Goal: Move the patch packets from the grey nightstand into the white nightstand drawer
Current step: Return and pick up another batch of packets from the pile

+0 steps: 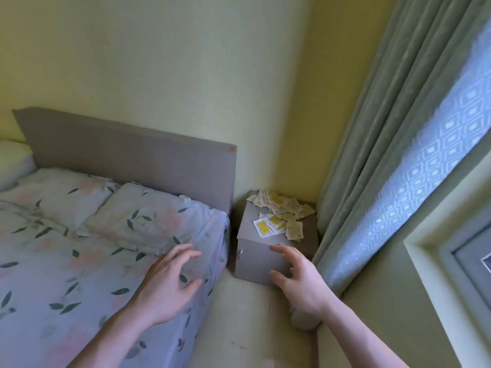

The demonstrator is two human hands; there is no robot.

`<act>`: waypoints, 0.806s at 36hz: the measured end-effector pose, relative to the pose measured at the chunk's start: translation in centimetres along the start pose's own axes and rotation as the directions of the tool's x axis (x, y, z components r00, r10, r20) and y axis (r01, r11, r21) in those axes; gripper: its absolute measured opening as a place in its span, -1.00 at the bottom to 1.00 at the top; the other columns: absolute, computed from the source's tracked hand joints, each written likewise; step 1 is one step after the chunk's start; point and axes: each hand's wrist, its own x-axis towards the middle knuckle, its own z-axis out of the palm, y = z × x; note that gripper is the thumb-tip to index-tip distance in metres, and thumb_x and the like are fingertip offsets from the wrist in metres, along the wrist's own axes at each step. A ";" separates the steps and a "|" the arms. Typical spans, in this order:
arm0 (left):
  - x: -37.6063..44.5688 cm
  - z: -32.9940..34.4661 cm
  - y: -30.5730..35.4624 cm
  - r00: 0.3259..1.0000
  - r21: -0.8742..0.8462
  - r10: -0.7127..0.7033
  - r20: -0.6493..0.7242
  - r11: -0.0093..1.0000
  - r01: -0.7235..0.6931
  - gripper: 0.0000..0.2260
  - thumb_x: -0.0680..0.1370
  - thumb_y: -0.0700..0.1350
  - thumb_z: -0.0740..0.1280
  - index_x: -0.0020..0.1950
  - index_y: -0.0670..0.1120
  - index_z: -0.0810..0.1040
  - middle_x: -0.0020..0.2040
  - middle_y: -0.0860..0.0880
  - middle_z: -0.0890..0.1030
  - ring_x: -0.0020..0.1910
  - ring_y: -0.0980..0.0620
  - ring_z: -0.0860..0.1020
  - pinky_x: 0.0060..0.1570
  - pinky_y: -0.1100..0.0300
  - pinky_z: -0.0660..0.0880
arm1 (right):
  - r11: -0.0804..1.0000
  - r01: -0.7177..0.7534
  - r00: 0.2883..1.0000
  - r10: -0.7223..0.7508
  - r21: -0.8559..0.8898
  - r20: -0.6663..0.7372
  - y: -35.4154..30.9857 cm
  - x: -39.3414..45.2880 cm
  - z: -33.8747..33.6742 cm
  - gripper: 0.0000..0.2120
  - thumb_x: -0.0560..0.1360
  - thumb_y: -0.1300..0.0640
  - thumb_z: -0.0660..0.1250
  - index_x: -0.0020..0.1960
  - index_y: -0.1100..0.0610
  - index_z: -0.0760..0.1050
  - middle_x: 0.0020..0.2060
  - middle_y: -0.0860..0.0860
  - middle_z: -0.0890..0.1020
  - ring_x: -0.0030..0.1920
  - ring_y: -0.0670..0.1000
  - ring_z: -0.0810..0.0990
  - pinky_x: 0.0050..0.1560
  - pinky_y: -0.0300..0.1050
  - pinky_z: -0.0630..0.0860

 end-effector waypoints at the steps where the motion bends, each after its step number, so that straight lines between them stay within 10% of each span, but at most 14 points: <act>1: 1.7 0.0 -0.4 1.000 -0.005 0.003 0.007 1.000 -0.003 -0.59 0.55 0.05 0.41 0.38 0.17 0.42 0.42 0.29 0.27 0.39 0.21 0.35 0.38 0.22 0.29 | 1.000 -0.013 1.000 0.013 0.002 -0.009 0.3 1.5 -0.2 -0.49 0.54 0.12 0.41 0.44 -0.13 0.43 0.32 -0.28 0.42 0.38 -0.20 0.38 0.46 -0.17 0.33; 17: 28.0 6.2 1.3 0.961 -0.024 0.142 0.238 0.990 -0.140 -0.61 0.49 0.00 0.43 0.32 0.09 0.50 0.35 0.24 0.37 0.36 0.22 0.39 0.34 0.30 0.28 | 0.961 -0.256 0.955 0.269 0.108 -0.124 10.5 18.1 -4.6 -0.51 0.51 0.11 0.41 0.41 -0.10 0.46 0.30 -0.19 0.50 0.34 -0.16 0.43 0.41 -0.10 0.40; 29: 46.2 15.5 2.4 0.907 0.010 -0.017 0.421 1.000 0.014 -0.64 0.49 0.03 0.40 0.28 0.17 0.47 0.25 0.27 0.38 0.23 0.24 0.45 0.15 0.37 0.30 | 0.859 -0.487 0.870 0.492 0.157 0.007 22.3 34.6 -7.9 -0.51 0.50 0.14 0.40 0.41 -0.05 0.44 0.25 -0.10 0.50 0.36 -0.04 0.47 0.34 -0.26 0.36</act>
